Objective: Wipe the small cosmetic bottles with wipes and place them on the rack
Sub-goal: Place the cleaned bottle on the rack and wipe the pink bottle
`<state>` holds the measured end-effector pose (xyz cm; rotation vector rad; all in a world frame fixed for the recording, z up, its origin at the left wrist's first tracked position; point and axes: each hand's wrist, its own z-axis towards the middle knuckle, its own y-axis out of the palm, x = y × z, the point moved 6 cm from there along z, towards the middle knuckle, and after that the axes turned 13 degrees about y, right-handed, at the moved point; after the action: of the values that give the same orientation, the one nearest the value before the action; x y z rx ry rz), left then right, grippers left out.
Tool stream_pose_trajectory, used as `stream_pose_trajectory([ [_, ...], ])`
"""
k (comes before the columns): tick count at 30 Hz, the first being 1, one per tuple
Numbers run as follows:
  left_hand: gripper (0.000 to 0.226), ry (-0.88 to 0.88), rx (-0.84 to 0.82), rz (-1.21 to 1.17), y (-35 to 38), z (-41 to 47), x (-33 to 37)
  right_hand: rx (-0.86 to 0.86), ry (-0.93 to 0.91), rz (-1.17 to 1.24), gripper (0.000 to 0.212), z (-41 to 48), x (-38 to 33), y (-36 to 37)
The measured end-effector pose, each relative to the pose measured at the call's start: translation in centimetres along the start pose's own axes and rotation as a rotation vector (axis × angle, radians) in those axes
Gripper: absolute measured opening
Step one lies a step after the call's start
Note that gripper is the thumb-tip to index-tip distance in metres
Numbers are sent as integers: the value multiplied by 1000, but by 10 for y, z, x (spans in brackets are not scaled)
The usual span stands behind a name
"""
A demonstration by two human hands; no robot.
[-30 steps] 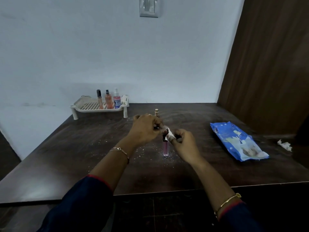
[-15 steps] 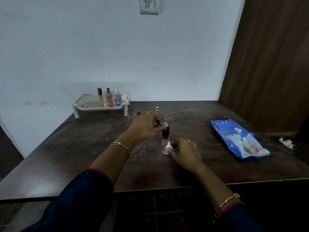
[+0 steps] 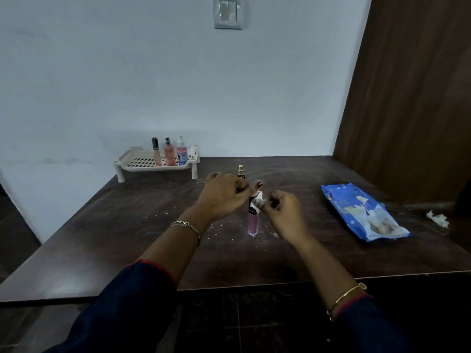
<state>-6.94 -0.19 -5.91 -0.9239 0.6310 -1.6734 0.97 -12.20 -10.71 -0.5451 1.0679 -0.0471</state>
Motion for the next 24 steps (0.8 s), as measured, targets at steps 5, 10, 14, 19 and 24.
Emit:
stream_pose_trajectory([
  [5, 56, 3, -17, -26, 2, -2, 1, -215, 182, 472, 37, 0, 26, 11],
  [10, 51, 13, -23, -31, 1, -1, 2, -309, 246, 419, 31, 7, 38, 14],
  [14, 54, 35, 12, -25, -1, -2, 6, -304, 162, 416, 28, 17, 22, 7],
  [19, 37, 1, 26, -61, 4, -3, -4, -374, 197, 208, 26, 10, 39, 16],
  [24, 23, -51, 13, -95, 12, -2, -9, -280, 152, -368, 20, -2, 46, 17],
])
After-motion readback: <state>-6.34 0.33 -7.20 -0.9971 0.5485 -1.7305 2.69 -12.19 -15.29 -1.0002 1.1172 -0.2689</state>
